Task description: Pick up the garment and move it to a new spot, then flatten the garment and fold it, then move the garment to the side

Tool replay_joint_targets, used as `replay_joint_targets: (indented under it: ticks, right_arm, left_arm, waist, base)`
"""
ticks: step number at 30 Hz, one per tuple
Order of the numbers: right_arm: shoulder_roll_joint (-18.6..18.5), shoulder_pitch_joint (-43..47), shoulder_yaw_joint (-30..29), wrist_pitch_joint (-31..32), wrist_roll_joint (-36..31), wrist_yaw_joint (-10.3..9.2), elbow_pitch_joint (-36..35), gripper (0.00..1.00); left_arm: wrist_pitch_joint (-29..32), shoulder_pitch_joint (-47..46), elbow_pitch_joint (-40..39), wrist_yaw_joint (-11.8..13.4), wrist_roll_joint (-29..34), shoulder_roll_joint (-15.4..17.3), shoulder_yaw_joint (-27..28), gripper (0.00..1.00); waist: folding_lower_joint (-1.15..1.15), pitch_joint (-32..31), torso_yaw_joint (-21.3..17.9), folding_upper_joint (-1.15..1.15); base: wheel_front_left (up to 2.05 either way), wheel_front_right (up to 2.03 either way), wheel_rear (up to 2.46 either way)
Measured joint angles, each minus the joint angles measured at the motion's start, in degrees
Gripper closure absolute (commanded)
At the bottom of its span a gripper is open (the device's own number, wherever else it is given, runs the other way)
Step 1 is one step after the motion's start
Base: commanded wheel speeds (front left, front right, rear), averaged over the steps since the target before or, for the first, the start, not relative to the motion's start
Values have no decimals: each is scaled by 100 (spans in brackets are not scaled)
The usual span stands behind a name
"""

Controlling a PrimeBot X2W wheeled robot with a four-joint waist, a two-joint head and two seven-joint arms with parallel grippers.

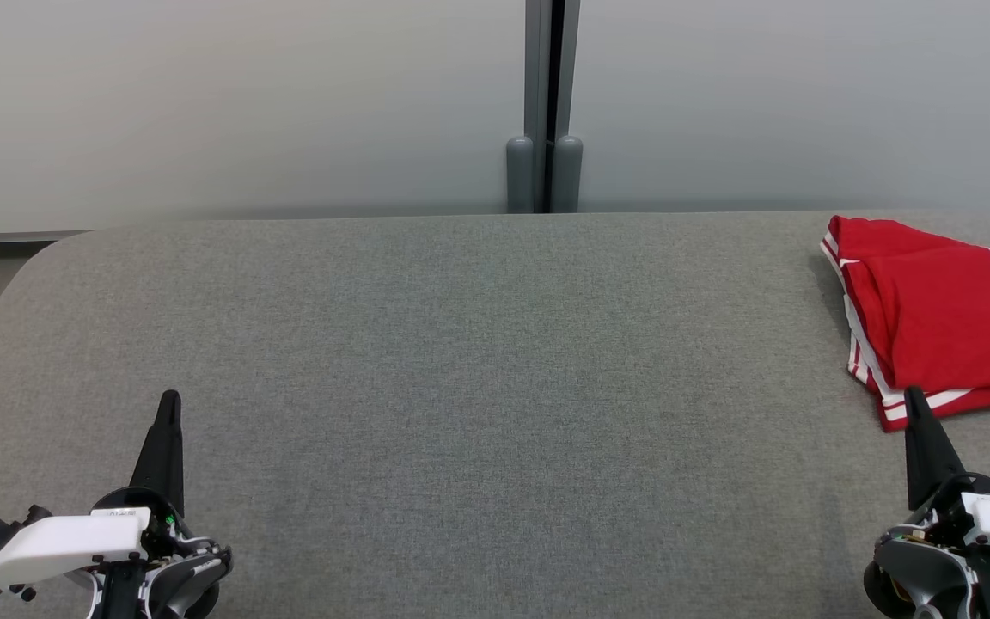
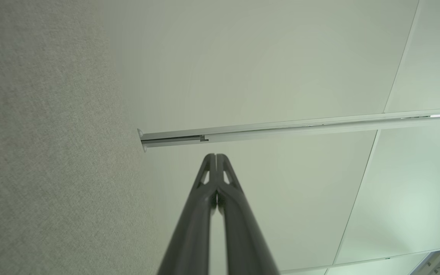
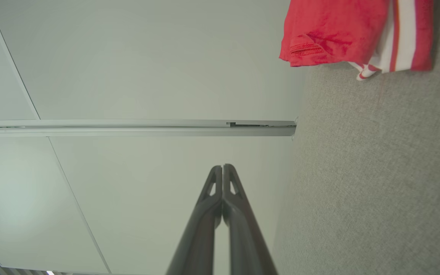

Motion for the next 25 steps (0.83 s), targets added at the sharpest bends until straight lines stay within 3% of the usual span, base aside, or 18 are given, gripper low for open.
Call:
replay_joint_targets:
  ticks: [25]
  right_arm:
    - [3, -1, -5, 10, -1, -1, 0, 100]
  left_arm:
    - [45, -5, 2, 0, 27, -35, 46, 100]
  waist:
    - [0, 0, 0, 0]
  base:
    - [0, 0, 0]
